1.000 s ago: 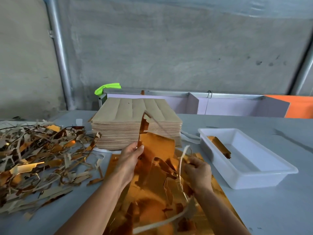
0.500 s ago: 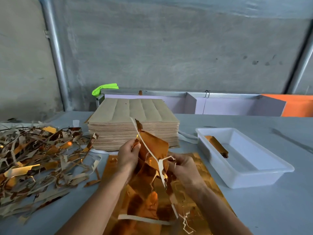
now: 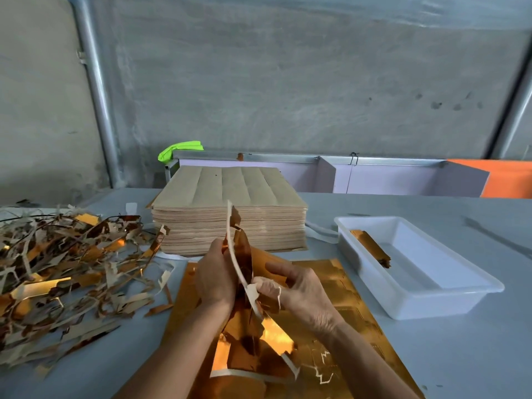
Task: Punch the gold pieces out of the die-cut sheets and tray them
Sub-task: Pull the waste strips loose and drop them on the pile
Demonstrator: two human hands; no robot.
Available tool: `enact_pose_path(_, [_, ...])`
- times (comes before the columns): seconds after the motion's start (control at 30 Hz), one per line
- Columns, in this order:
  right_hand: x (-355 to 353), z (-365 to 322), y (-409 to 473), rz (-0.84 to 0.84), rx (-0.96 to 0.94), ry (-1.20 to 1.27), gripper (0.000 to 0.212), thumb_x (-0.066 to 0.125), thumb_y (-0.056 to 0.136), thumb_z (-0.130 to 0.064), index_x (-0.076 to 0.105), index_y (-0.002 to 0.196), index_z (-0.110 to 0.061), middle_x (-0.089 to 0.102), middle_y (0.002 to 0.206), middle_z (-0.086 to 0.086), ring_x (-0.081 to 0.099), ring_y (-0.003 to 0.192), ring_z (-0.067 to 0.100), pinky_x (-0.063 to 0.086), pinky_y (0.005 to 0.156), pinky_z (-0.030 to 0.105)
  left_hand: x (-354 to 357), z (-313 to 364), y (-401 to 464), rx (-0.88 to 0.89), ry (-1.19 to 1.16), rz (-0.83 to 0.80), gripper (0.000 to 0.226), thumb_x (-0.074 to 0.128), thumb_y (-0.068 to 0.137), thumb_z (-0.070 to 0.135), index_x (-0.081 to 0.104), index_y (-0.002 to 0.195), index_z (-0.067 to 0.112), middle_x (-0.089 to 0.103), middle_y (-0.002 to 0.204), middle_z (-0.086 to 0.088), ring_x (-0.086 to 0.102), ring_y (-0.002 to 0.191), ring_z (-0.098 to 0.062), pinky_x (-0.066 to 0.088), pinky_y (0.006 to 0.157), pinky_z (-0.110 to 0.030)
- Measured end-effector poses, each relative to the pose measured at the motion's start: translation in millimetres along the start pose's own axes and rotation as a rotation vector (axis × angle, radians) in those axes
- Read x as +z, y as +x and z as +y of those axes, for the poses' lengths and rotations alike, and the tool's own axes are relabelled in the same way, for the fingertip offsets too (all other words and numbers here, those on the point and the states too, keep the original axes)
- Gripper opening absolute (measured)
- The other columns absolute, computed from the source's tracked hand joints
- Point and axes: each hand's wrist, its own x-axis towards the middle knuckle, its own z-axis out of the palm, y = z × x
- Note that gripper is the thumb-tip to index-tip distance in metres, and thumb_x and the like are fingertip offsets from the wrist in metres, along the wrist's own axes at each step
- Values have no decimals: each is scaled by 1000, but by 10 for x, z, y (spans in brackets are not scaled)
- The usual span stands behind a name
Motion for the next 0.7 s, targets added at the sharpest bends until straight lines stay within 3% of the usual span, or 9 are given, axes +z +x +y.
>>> enact_pose_path(0.03, [18,-22,-16,-10,-15,-8,6,74,75,-46,72,79,-42,68,77,-28,64,75,-11,45,61,4,-1,-27,9,13,46,6,21,43,98,24,60,93,13,65,82,-5,62,82,-27,52,75,-40])
enact_pose_path(0.13, [72,59,-7,69,6,-64,33,69,82,-44,64,70,-14,64,65,-2,62,61,8,47,59,14,0,-50,45,51,158,15,15,44,98,17,58,96,10,61,81,-2,58,78,-23,43,66,-29])
enact_pose_path(0.27, [49,83,61,252,367,92,31,52,96,-32,61,79,-8,61,66,5,60,59,16,50,56,25,21,-65,30,149,144,-56,15,48,98,18,53,84,17,49,67,9,47,63,-11,28,51,-14])
enact_pose_path(0.33, [-14,100,89,276,436,214,27,52,97,-30,63,85,-7,66,69,5,64,61,17,53,60,29,11,-138,50,164,100,-91,20,48,98,19,51,78,19,47,64,10,46,62,-11,29,51,-15])
enact_pose_path(0.43, [-101,141,100,382,530,296,25,60,92,-30,62,109,-11,69,95,12,66,89,27,53,82,43,-18,-229,85,116,22,-73,19,47,99,19,60,86,16,54,71,5,50,67,-12,37,59,-18])
enact_pose_path(0.57, [-197,220,120,546,604,376,20,57,94,-27,60,94,-7,68,73,12,65,65,23,47,59,34,-8,-282,119,2,-20,12,23,44,100,21,60,84,15,57,67,1,53,64,-15,37,54,-23])
enact_pose_path(0.67, [-322,352,111,687,607,331,30,54,96,-27,57,116,-5,64,101,19,61,86,31,47,72,38,-71,-364,175,-55,14,42,25,44,100,20,58,80,14,56,66,-1,51,62,-18,34,53,-27])
enact_pose_path(0.7, [-374,387,97,731,593,303,32,53,97,-27,57,117,-3,62,101,20,59,86,33,47,74,39,-92,-380,192,-80,-4,31,26,44,100,20,59,78,13,56,65,-2,51,60,-17,34,52,-27])
